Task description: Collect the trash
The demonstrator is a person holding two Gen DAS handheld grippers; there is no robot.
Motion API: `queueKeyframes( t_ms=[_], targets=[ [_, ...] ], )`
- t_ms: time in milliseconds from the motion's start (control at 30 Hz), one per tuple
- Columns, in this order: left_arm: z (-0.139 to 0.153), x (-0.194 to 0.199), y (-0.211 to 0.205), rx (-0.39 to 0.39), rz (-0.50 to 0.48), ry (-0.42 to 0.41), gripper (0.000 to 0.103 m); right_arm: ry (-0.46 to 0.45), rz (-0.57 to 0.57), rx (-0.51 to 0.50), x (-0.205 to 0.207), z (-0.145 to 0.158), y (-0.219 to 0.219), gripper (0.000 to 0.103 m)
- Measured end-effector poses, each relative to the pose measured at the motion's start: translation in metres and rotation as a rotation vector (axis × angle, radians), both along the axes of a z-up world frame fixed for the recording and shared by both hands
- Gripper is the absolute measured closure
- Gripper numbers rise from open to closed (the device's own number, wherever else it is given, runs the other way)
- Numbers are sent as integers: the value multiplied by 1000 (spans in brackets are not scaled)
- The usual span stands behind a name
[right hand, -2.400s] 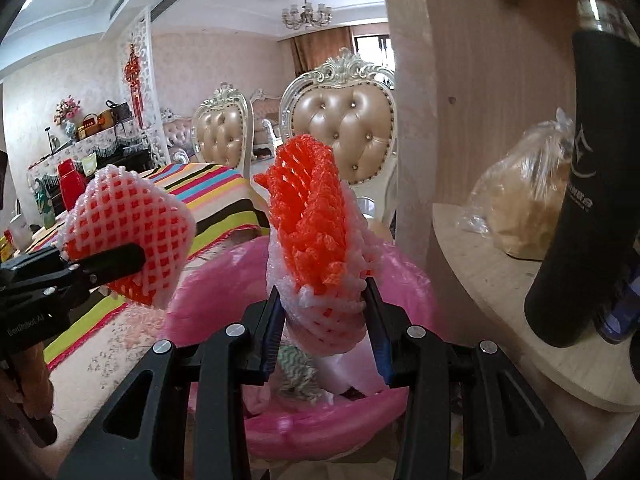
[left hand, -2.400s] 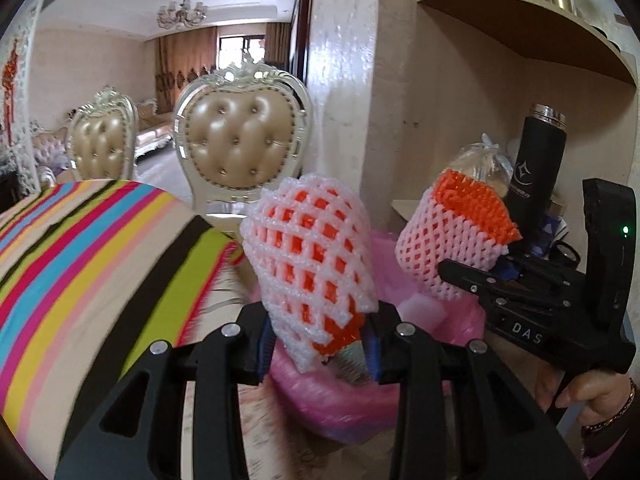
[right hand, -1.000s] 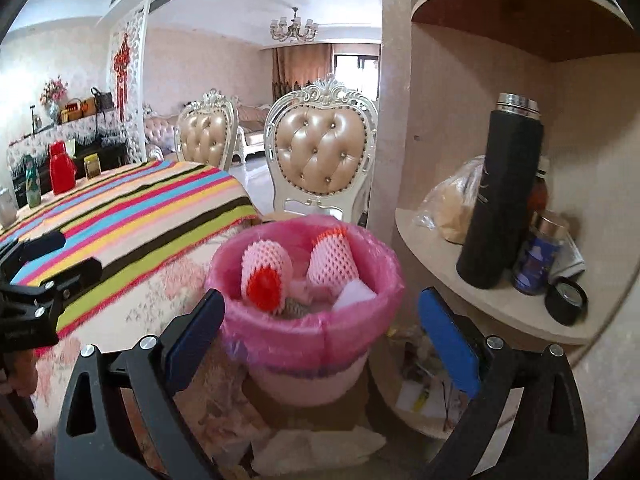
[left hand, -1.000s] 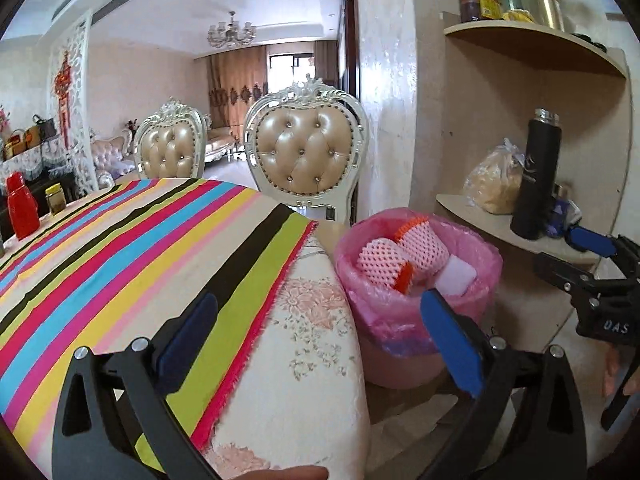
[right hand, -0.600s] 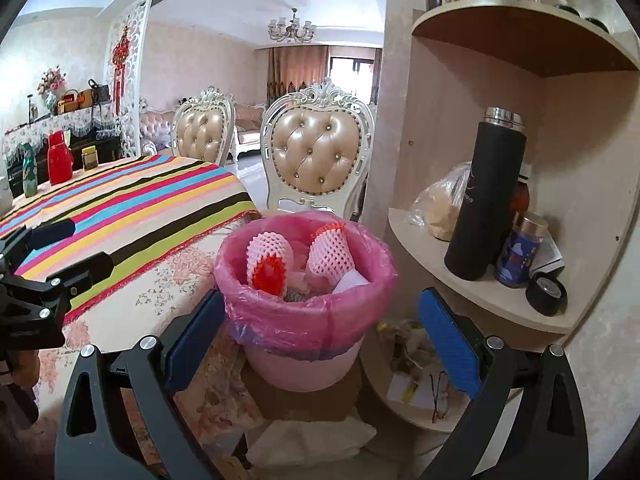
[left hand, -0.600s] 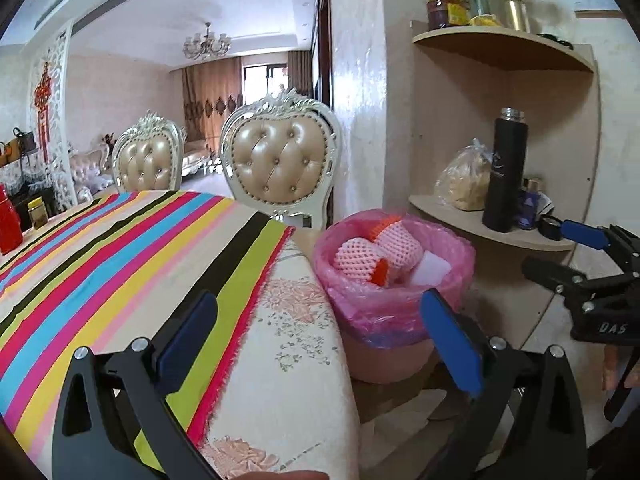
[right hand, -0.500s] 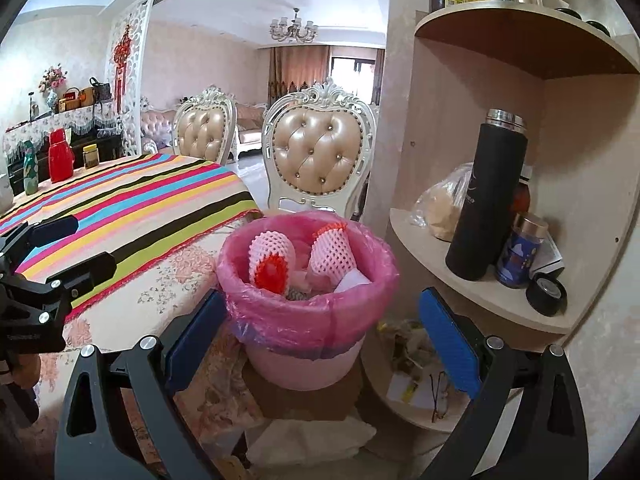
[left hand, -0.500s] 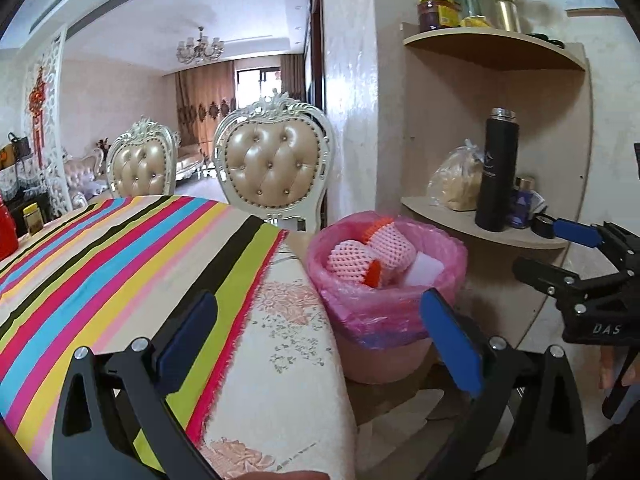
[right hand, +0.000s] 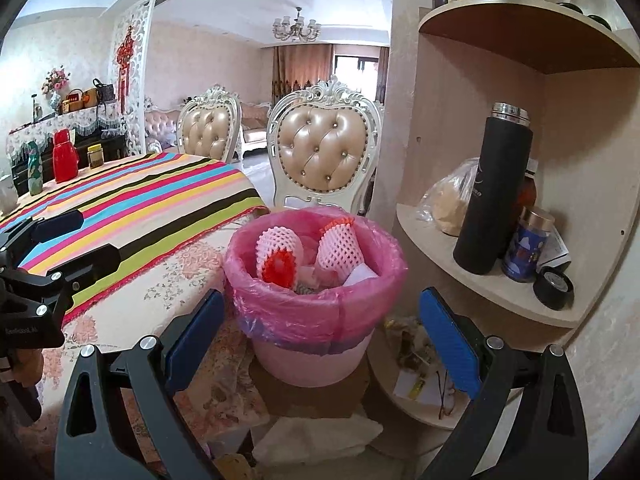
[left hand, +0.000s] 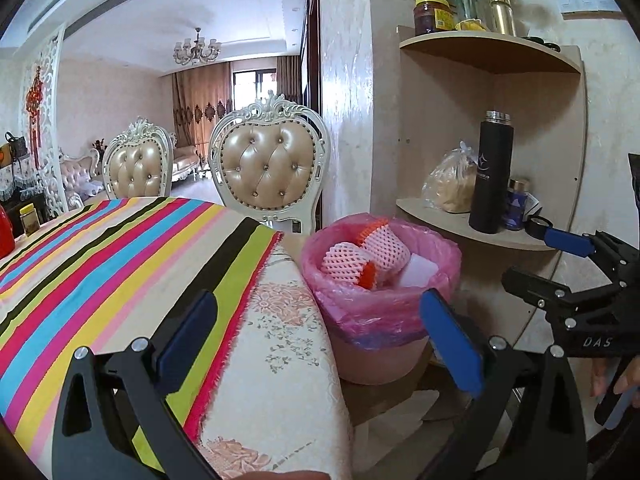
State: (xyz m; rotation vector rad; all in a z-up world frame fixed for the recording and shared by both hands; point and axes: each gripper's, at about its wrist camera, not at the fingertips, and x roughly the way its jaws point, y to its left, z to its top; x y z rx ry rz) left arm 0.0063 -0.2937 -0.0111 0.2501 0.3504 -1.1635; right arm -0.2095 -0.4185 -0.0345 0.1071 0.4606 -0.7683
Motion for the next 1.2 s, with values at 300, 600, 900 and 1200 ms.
queueKeyframes(
  t_ms=[300,600,900,1200],
  targets=[
    [-1,0,-2,3,-4,-8,5,-5,-6,12,-2,-2,-1,11],
    [-3,-4,-4,16,-18,-17,5,-9,-12,24,-4,-4,-4,11],
    [-6,-6,-5,30,-38,-18,5,-10,-17,32,-6,-5,-4,11],
    [-9,-6,-7,39,-49,-13,5,-14,-19,40,-8,-6,-4,11]
  ],
)
